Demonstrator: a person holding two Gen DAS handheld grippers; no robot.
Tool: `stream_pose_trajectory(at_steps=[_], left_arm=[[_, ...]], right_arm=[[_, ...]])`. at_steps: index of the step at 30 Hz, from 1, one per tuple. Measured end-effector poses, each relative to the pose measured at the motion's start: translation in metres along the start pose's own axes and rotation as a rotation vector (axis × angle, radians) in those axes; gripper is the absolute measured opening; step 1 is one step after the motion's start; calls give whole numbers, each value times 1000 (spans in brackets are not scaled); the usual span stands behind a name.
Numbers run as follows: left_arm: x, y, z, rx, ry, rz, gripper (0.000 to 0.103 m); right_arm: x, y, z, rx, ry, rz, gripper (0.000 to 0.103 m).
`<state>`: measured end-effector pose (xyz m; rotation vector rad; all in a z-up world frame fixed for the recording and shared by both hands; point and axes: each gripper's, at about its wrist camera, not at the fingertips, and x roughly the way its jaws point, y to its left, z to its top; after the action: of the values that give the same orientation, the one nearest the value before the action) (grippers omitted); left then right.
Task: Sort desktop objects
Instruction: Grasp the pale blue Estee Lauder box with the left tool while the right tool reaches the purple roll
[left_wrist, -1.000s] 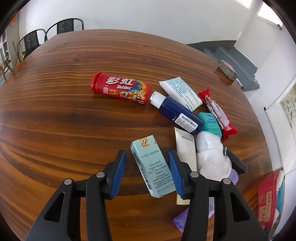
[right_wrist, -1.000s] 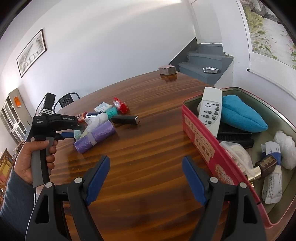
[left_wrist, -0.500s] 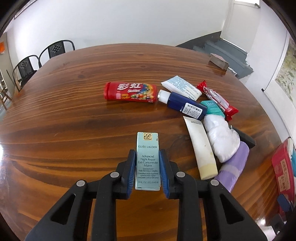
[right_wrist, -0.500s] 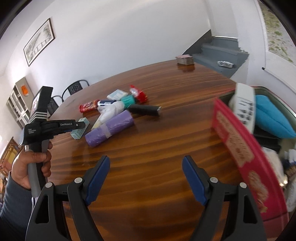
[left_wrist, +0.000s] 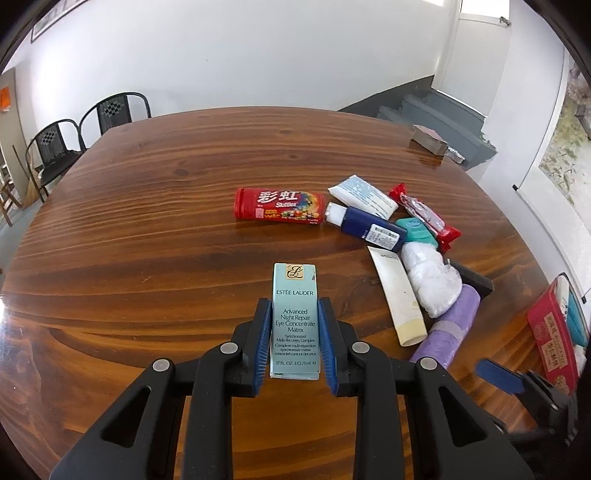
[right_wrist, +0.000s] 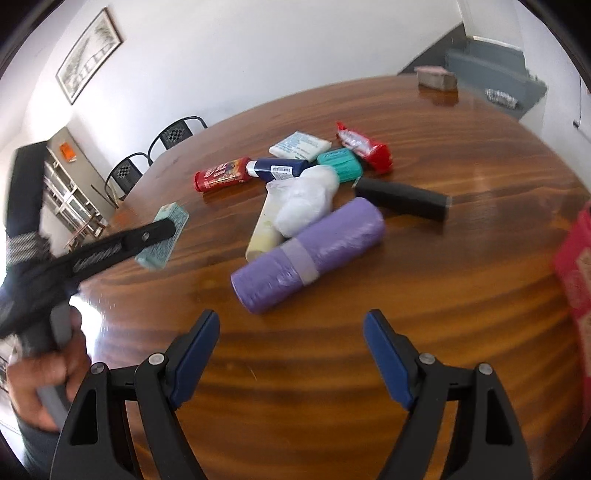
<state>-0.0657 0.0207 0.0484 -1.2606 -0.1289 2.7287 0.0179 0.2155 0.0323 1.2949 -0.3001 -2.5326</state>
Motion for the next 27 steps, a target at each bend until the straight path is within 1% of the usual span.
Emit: stream_pose_trajectory(at_steps=[4,8,12,15,21,24,27], left_arm=[[-2,-2,1,5,-4,-15,27],[-2,-1,2,-3,-1,-23,27],[1,0,1,-9,13,-31,27],[5,-2,-1,-12,25,-32,27],[10,-9,-5,5,43,-41,27],[9,-12,-7,15,44,-47,27],[8,-14,-7,21,43,-50,27]], right_arm=[[16,8,14,13,11,-45,83],[29,13,22,-33,-7,-144,84],[28,9,18,-92,-7,-210,84],[20,-4,11,-105,-14,-254,84],[1,-39,13,-46,-39,-259,83],[1,-47,20,-28,-38,-255,83],[7,-46,26,-47,-33,-264,83]])
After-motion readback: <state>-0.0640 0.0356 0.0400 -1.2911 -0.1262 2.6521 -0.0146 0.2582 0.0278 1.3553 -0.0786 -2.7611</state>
